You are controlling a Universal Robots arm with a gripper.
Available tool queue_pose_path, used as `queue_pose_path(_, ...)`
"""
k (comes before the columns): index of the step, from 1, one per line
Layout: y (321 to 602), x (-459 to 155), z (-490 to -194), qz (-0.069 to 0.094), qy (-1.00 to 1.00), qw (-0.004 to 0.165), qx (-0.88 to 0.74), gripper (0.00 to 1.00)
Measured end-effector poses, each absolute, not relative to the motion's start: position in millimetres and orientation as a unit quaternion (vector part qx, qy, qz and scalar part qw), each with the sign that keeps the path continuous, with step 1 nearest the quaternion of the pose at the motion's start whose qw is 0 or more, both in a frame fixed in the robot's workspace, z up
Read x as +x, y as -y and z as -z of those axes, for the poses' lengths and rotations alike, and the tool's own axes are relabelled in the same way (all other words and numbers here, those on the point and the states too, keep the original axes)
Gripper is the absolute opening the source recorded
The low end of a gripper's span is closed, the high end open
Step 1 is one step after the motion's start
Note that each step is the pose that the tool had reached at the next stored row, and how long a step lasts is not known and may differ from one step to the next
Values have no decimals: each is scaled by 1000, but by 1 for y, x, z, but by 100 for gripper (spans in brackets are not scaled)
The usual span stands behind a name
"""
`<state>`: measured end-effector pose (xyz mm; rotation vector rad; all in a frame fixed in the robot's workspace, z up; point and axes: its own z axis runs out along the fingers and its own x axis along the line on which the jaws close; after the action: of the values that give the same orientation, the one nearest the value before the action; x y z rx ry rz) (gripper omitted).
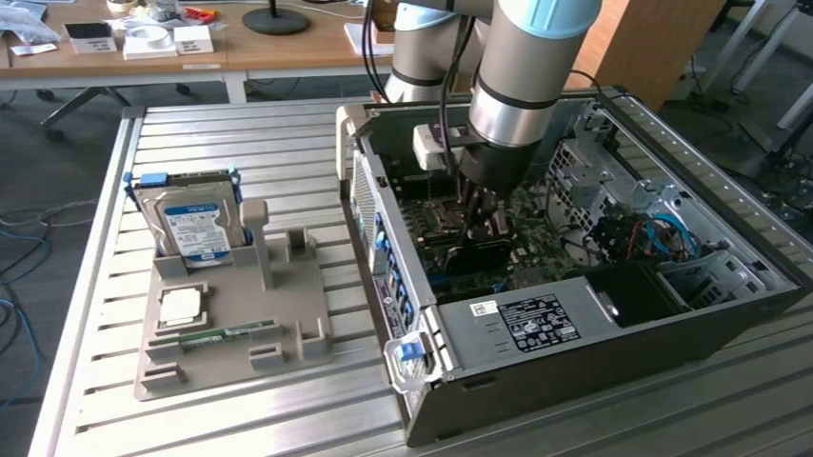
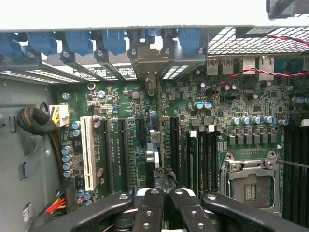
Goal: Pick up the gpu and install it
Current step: 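Press down on the gpu until it lock into place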
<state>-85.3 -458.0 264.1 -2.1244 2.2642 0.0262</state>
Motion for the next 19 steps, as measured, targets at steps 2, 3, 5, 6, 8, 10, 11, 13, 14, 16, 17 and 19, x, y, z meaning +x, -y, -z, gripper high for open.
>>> queue_pose_path(2, 458, -85, -263, -8, -729, 18, -684, 11)
queue_pose_path(3, 458, -85, -263, -8, -729, 18, -684, 11)
queue_pose_path(5, 458, -85, -263, -8, -729, 18, -684, 11)
queue_pose_path(6, 458, -85, -263, -8, -729, 18, -684, 11)
queue_pose_path(8, 458, -85, -263, -8, -729, 18, -684, 11)
queue_pose_path(10, 458, -85, -263, -8, -729, 18, -684, 11)
queue_pose_path(11, 458, -85, -263, -8, -729, 18, -684, 11)
queue_pose_path(13, 458, -85, -262, -8, -729, 18, -684, 11)
queue_pose_path(14, 458, -85, -262, -8, -729, 18, -684, 11)
queue_pose_path(16, 458, -85, -262, -8, -729, 18, -684, 11)
queue_pose_path(17, 458, -85, -262, -8, -729, 18, -684, 11)
queue_pose_path(19, 458, -85, -262, -8, -729, 18, -684, 11)
